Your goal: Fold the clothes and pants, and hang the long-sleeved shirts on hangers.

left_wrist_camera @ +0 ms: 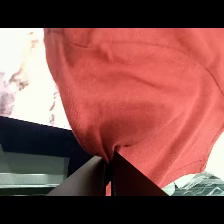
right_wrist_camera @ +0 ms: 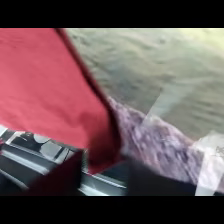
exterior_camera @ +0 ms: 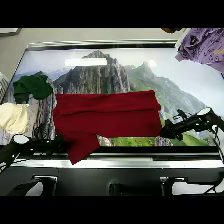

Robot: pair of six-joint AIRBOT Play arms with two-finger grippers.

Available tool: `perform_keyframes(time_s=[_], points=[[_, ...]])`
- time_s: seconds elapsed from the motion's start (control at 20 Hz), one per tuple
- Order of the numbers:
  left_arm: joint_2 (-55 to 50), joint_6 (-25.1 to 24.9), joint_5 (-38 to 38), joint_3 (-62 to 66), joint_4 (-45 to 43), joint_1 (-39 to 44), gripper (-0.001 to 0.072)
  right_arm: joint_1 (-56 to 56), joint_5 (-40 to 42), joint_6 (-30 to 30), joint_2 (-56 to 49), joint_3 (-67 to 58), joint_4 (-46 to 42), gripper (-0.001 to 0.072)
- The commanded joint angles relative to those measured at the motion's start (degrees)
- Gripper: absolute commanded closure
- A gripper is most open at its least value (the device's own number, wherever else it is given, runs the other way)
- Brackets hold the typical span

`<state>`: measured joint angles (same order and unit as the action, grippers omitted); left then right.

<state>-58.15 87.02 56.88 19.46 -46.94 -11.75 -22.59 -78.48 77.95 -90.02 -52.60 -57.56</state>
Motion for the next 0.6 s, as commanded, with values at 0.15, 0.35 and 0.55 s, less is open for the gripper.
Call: perform_keyframes(time_s=[0.15, 0.35, 0.55], points=[[0.02, 0.00, 3.93, 5.40, -3.74, -0.02, 0.0692, 0.04, 3.21, -0.55, 2.47, 0.94, 0.68, 0.0683], [3.61, 11.15, 15.37, 12.44, -14.38, 0.00, 0.0693, 0.04, -1.03, 4.24, 11.87, 0.96, -7.48, 0.0684], [16.24, 18.62, 24.79, 14.38, -22.49, 0.02, 0.0693, 0.04, -6.40, 8.46, 23.41, 0.96, -14.75, 0.0683]])
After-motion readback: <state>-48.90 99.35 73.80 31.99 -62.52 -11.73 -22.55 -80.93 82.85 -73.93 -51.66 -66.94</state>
